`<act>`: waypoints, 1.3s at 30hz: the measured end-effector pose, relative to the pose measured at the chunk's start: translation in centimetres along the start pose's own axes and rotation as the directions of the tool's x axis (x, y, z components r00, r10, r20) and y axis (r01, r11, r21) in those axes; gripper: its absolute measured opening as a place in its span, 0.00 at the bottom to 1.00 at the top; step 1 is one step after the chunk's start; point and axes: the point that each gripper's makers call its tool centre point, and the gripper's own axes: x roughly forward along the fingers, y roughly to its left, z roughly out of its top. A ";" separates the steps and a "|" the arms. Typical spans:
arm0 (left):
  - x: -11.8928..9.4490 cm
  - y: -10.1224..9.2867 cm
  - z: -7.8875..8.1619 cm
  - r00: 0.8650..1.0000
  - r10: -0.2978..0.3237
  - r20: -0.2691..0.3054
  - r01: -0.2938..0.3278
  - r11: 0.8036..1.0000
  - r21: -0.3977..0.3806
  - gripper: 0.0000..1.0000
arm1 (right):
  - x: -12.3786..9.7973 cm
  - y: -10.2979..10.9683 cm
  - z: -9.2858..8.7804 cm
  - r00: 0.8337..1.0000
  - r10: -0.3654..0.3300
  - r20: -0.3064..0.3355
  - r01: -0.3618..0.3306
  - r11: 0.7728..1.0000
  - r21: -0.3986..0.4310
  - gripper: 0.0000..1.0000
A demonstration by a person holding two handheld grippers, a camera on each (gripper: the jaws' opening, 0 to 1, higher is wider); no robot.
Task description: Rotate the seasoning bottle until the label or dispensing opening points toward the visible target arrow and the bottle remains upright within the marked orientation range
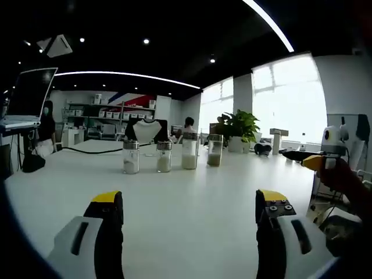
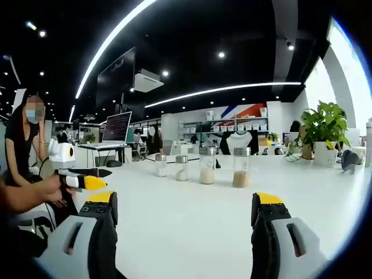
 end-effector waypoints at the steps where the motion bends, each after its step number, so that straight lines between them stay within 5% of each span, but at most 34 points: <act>1: 0.0 0.0 0.0 1.000 0.000 -0.001 0.000 1.000 0.002 1.00 | 0.0 0.0 0.0 1.000 0.000 0.000 0.000 1.000 0.000 0.97; 22: 0.0 0.5 0.5 1.000 0.012 0.001 -0.012 1.000 0.015 0.99 | 0.1 0.4 0.0 1.000 0.010 0.004 -0.010 1.000 -0.006 0.97; 39: 3.1 4.5 3.4 0.995 0.088 0.040 -0.090 0.995 0.043 0.92 | 0.5 1.2 -0.4 0.999 0.034 -0.005 -0.034 0.999 -0.010 0.97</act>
